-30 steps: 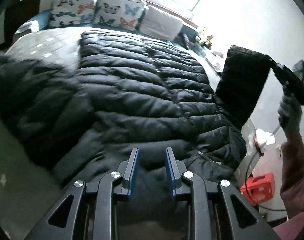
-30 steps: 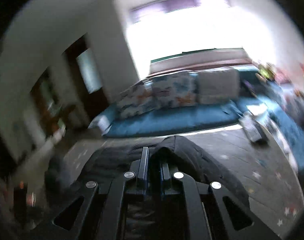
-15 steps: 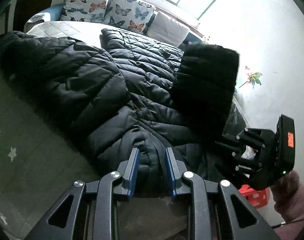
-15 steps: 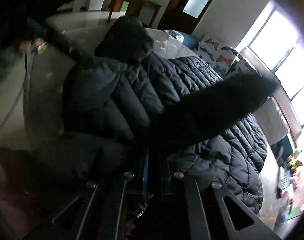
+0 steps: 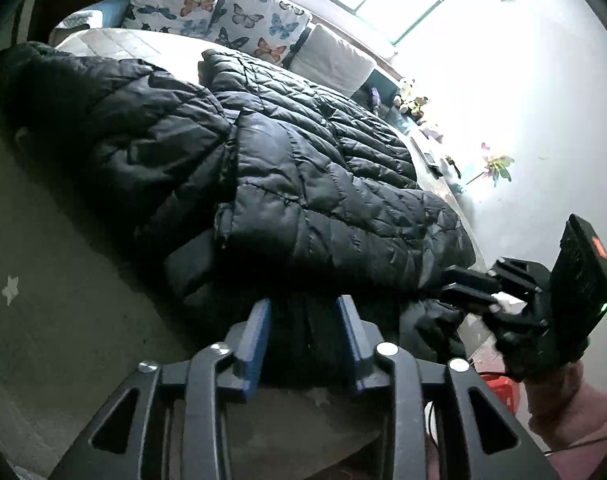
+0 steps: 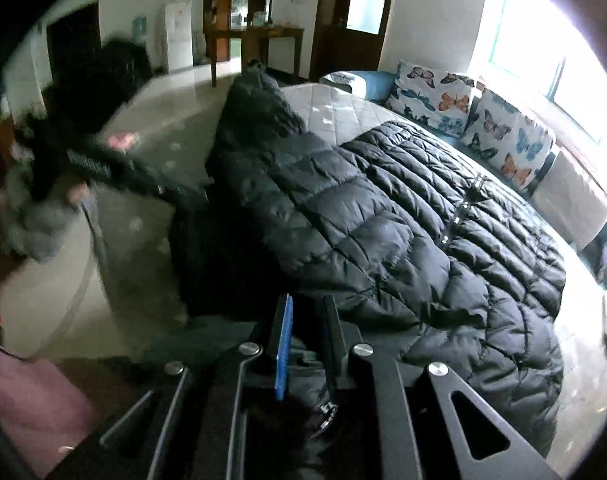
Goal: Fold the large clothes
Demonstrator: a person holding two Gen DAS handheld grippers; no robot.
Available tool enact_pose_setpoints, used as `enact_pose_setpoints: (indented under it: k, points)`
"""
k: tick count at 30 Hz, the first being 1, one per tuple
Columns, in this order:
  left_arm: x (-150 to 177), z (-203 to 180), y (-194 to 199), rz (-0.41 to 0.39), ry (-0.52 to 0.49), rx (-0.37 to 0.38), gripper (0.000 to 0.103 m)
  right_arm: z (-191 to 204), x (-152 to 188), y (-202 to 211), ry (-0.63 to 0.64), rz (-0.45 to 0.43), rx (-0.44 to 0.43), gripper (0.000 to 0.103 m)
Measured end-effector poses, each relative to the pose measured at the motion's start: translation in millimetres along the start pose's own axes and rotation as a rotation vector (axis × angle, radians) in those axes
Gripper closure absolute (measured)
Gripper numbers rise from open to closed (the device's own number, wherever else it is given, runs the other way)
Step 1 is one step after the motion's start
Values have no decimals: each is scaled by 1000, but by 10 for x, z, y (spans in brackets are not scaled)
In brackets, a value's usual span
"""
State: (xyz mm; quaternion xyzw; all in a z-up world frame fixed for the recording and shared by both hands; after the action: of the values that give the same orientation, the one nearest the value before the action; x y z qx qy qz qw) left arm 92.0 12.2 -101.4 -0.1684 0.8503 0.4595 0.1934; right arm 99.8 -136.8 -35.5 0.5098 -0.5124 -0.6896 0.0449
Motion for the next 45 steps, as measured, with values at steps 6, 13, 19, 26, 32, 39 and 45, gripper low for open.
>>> enact_pose_setpoints:
  k: [6,13,19,26,32,39,45]
  points:
    - [-147,-70,76,-29,10,-5,63,-733,23,399,-219,-86,24,87]
    - [-468,-226,283,-139,-27,-62,63,-2029,643,348,-501,-11,229,86]
    - [-712,-436,137,-116,-79,-67,63,-2251,1195,-34,-581,70,265,86]
    - [-902,-845,-409,-28,-154,-20,63,-2292,701,191,-518,1,312,77]
    - [-820,-814,-1013,69,-188,-101,63,-2393,664,-215,-518,27,292,62]
    - [-752,-573,-1142,105,-128,-66,63,-2257,657,-159,-463,58,367,62]
    - [-1058,-301,-432,-66,-64,-67,63,-1688,369,-7,-370,5,242,61]
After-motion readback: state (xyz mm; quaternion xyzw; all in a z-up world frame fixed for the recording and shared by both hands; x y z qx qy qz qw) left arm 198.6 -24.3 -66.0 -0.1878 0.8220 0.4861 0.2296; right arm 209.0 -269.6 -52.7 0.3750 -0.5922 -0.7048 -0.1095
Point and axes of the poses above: each gripper's, at about its wrist camera, not at the fingertips, and y roughly against the way its jaws point, z to its left, x to its underside, the point moved 7 cm from there along -y, roughly the way its jaws point, and after that the axes turned 2 degrees about -x, right-handed, at the moved point
